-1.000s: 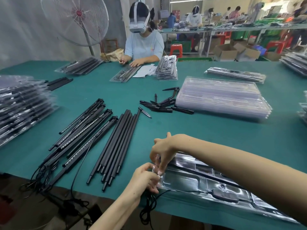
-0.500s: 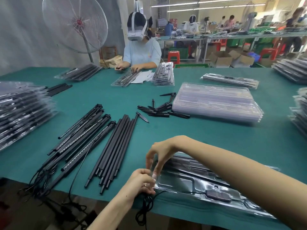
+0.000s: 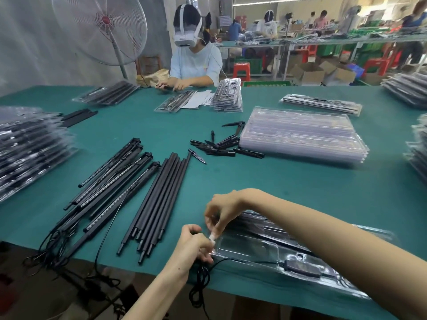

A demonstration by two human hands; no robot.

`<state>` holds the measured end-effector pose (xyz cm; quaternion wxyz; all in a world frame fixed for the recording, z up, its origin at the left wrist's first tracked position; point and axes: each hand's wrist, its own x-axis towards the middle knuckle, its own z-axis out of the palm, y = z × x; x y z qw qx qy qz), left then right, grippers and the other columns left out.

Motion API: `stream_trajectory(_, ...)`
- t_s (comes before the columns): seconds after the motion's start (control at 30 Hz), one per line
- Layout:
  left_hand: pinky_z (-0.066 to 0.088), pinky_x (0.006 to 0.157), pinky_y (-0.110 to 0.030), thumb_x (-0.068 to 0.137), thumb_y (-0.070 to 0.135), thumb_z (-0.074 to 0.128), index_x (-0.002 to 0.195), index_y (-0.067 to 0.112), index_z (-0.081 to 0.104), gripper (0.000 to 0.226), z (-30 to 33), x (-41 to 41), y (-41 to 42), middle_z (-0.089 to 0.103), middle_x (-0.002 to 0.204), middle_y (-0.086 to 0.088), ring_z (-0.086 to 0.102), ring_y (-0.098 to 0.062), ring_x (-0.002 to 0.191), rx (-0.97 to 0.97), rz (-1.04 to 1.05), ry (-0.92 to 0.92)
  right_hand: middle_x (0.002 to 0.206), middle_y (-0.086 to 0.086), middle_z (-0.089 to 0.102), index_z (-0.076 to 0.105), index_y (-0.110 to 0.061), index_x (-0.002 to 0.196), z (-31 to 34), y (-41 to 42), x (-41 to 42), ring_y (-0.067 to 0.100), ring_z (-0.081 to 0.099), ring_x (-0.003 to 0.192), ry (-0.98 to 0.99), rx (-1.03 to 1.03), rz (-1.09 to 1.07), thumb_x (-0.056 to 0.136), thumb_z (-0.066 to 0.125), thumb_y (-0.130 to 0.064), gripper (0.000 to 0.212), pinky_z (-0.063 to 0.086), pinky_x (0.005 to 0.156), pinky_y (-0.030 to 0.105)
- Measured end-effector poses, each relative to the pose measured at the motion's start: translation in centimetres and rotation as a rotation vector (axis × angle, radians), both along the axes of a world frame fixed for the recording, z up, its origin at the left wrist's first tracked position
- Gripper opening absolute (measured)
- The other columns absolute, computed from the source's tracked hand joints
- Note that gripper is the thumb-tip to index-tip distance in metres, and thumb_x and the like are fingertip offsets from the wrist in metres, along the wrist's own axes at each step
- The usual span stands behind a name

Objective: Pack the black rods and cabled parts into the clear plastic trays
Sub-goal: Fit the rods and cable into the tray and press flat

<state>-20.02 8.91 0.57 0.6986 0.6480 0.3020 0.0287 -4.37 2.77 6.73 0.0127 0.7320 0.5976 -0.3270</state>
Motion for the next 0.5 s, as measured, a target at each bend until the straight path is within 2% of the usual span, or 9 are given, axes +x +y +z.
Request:
stream_trajectory(0.07, 0.04, 0.044, -0.023, 0.053, 0.009, 0.057, 0.095, 0.015, 0.035, 0.048, -0.4, 0.1, 0.1, 0.051, 0.046, 0.004, 0.05, -0.015, 0.037, 0.015, 0.003, -0.013, 0.086, -0.015, 0.061, 0.058, -0.032, 0.073, -1.0, -0.2, 0.2, 0.009, 0.042, 0.105, -0.047, 0.026, -0.01, 0.077, 0.073, -0.048, 0.022, 0.033, 0.079, 0.033)
stream_trajectory(0.13, 0.043, 0.045, -0.024, 0.053, 0.007, 0.057, 0.094, 0.018, 0.034, 0.048, -0.7, 0.2, 0.0, 0.048, 0.045, 0.006, 0.048, -0.013, 0.035, 0.023, 0.02, -0.026, 0.091, -0.015, 0.059, 0.055, -0.033, 0.07, -1.6, -0.1, 0.0, 0.007, 0.033, 0.108, -0.089, 0.029, -0.017, 0.075, 0.073, -0.05, 0.026, 0.029, 0.09, 0.05)
stream_trajectory(0.2, 0.043, 0.047, -0.027, 0.053, 0.007, 0.056, 0.093, 0.019, 0.034, 0.048, -0.8, 0.2, -0.2, 0.045, 0.045, 0.007, 0.046, -0.011, 0.034, 0.034, 0.041, -0.029, 0.094, -0.014, 0.057, 0.055, -0.032, 0.071, -1.8, -0.1, -0.2, 0.007, 0.031, 0.107, -0.105, 0.039, -0.029, 0.074, 0.074, -0.05, 0.027, 0.026, 0.093, 0.055)
stream_trajectory(0.3, 0.039, 0.05, -0.028, 0.053, 0.008, 0.055, 0.094, 0.017, 0.036, 0.046, -0.7, 0.0, -0.4, 0.048, 0.044, 0.006, 0.047, -0.014, 0.036, 0.057, 0.033, -0.019, 0.093, -0.011, 0.061, 0.06, -0.031, 0.079, -1.8, -0.4, -0.2, 0.009, 0.038, 0.107, -0.089, 0.07, -0.025, 0.075, 0.074, -0.049, 0.024, 0.029, 0.089, 0.049)
stream_trajectory(0.4, 0.04, 0.045, -0.025, 0.052, 0.01, 0.057, 0.095, 0.012, 0.039, 0.047, 0.0, -0.2, -0.2, 0.053, 0.05, -0.002, 0.051, -0.019, 0.039, 0.037, 0.015, -0.001, 0.107, -0.004, 0.064, 0.064, -0.027, 0.103, -1.3, -1.3, 0.1, 0.014, 0.052, 0.11, 0.098, 0.175, -0.121, 0.077, 0.078, -0.038, 0.031, 0.038, 0.085, 0.032)
stream_trajectory(0.5, 0.04, 0.038, -0.019, 0.053, 0.012, 0.062, 0.097, 0.006, 0.046, 0.046, 0.9, -0.4, -0.1, 0.057, 0.052, -0.004, 0.053, -0.02, 0.04, 0.006, -0.028, 0.011, 0.114, -0.01, 0.058, 0.059, -0.025, 0.119, -0.2, -2.6, 0.1, 0.002, 0.049, 0.111, 0.324, 0.415, -0.322, 0.084, 0.072, -0.032, 0.038, 0.036, 0.099, 0.022)
